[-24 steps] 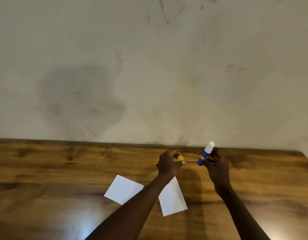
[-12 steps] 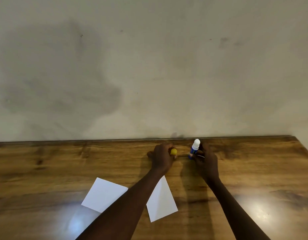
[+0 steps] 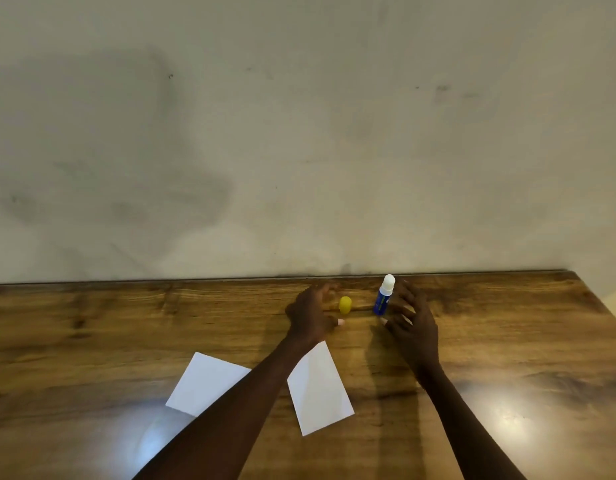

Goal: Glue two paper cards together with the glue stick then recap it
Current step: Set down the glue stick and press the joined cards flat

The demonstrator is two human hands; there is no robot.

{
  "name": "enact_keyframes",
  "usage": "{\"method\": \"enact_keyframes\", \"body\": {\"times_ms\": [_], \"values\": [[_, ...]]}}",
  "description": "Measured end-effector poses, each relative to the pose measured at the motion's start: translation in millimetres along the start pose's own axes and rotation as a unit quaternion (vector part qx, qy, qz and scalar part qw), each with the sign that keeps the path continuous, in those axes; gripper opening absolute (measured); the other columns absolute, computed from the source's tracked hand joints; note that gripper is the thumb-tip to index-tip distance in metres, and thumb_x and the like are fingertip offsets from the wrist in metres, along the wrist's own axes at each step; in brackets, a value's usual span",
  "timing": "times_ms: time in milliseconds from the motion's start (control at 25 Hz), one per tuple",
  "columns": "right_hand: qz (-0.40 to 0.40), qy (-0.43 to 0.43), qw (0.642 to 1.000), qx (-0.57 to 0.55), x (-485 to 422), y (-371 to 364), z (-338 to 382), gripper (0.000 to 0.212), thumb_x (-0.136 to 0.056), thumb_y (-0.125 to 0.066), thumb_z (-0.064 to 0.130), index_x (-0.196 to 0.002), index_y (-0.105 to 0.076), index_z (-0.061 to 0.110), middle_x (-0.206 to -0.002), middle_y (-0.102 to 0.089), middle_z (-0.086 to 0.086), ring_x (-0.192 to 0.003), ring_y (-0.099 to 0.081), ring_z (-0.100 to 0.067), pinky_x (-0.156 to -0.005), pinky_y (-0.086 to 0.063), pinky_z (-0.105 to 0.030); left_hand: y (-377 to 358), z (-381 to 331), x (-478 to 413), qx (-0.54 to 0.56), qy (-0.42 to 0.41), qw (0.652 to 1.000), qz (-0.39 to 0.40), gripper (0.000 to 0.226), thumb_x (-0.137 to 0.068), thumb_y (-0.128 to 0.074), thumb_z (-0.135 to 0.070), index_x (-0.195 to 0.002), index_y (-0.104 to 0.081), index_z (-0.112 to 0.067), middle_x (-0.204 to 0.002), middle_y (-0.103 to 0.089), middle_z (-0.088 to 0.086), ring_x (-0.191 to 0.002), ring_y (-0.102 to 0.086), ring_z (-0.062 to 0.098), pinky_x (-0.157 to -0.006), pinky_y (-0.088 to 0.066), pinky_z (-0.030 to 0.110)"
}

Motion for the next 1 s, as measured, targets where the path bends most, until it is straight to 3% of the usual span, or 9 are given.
{"method": "enact_keyframes", "body": {"times_ms": [80, 200, 280, 400, 520, 600, 760, 1000], "values": [[-0.077, -0.034, 0.996, -0.035, 20.8, 10.7, -3.1, 0.059, -0.072, -0.065, -0.01, -0.124, -0.042, 0.005, -0.12, -0.055, -0.012, -0.097, -0.056, -0.024, -0.077, -0.049, -0.031, 21.2, 11.3, 16.4, 0.035, -0.005, 0.999, -0.032, 0.06, -0.069, -0.077, -0.018, -0.124, -0.053, -0.016, -0.129, -0.058, 0.007, -0.119, -0.052, 0.024, -0.097, -0.045, 0.038], [-0.145, -0.022, 0.989, 0.01, 60.3, 0.2, 8.3, 0.038, -0.075, -0.057, -0.013, -0.109, -0.052, 0.003, -0.105, -0.06, -0.021, -0.084, -0.056, -0.026, -0.07, -0.046, -0.032, 61.0, 46.5, 53.0, 0.091, 0.028, 0.99, -0.107, 0.048, -0.073, -0.074, -0.014, -0.118, -0.057, -0.008, -0.125, -0.06, 0.013, -0.117, -0.054, 0.027, -0.096, -0.044, 0.037], [-0.104, 0.026, 0.992, 0.062, 77.2, -28.7, 25.3, 0.031, -0.075, -0.057, -0.012, -0.104, -0.056, 0.001, -0.101, -0.062, -0.022, -0.086, -0.059, -0.032, -0.07, -0.047, -0.034, 86.8, 75.0, 80.2, 0.101, 0.061, 0.98, -0.159, 0.043, -0.073, -0.073, -0.013, -0.113, -0.06, -0.005, -0.122, -0.061, 0.015, -0.115, -0.054, 0.029, -0.095, -0.044, 0.039], [0.012, 0.046, 0.982, 0.184, 92.6, -74.2, 40.1, 0.03, -0.081, -0.06, 0.007, -0.111, -0.054, 0.004, -0.116, -0.058, -0.017, -0.106, -0.055, -0.032, -0.086, -0.045, -0.04, 119.0, 115.9, 122.5, 0.051, 0.123, 0.967, -0.217, 0.042, -0.073, -0.074, -0.015, -0.111, -0.06, -0.004, -0.118, -0.062, 0.018, -0.11, -0.056, 0.032, -0.091, -0.047, 0.041], [0.059, -0.022, 0.935, 0.348, 98.7, -84.3, 29.9, 0.048, -0.083, -0.059, 0.034, -0.122, -0.042, 0.01, -0.128, -0.048, -0.011, -0.118, -0.044, -0.028, -0.096, -0.037, -0.042, 132.0, 151.1, 157.5, 0.025, 0.19, 0.952, -0.239, 0.048, -0.072, -0.076, -0.02, -0.114, -0.058, -0.004, -0.117, -0.062, 0.02, -0.108, -0.056, 0.036, -0.089, -0.049, 0.047], [0.077, -0.059, 0.9, 0.424, 101.7, -83.0, 23.9, 0.058, -0.081, -0.059, 0.042, -0.123, -0.037, 0.01, -0.129, -0.045, -0.009, -0.122, -0.04, -0.028, -0.1, -0.033, -0.045, 129.8, 168.5, 170.4, 0.042, 0.233, 0.945, -0.225, 0.051, -0.07, -0.076, -0.021, -0.115, -0.057, -0.005, -0.118, -0.061, 0.018, -0.109, -0.056, 0.036, -0.09, -0.048, 0.049], [0.084, -0.11, 0.888, 0.439, 100.1, -81.9, 22.8, 0.058, -0.079, -0.064, 0.037, -0.122, -0.037, 0.009, -0.128, -0.05, -0.009, -0.123, -0.042, -0.028, -0.105, -0.025, -0.051, 123.6, 180.2, 179.2, 0.087, 0.27, 0.937, -0.206, 0.052, -0.068, -0.076, -0.018, -0.114, -0.055, -0.007, -0.118, -0.063, 0.015, -0.111, -0.055, 0.034, -0.093, -0.047, 0.047], [0.117, -0.188, 0.889, 0.401, 91.5, -81.0, 12.7, 0.056, -0.073, -0.071, 0.036, -0.116, -0.045, 0.01, -0.124, -0.054, -0.011, -0.12, -0.045, -0.029, -0.108, -0.025, -0.048, 118.4, 165.7, 165.9, 0.109, 0.216, 0.952, -0.187, 0.054, -0.071, -0.075, -0.009, -0.118, -0.051, -0.003, -0.123, -0.06, 0.018, -0.113, -0.055, 0.033, -0.091, -0.049, 0.041]]}}
Point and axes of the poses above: each hand's wrist, its own x-axis away from the middle knuckle, its own y-axis out of the back of the hand, z = x × y, the point moved 9 cm from there along -x, towards the middle knuckle
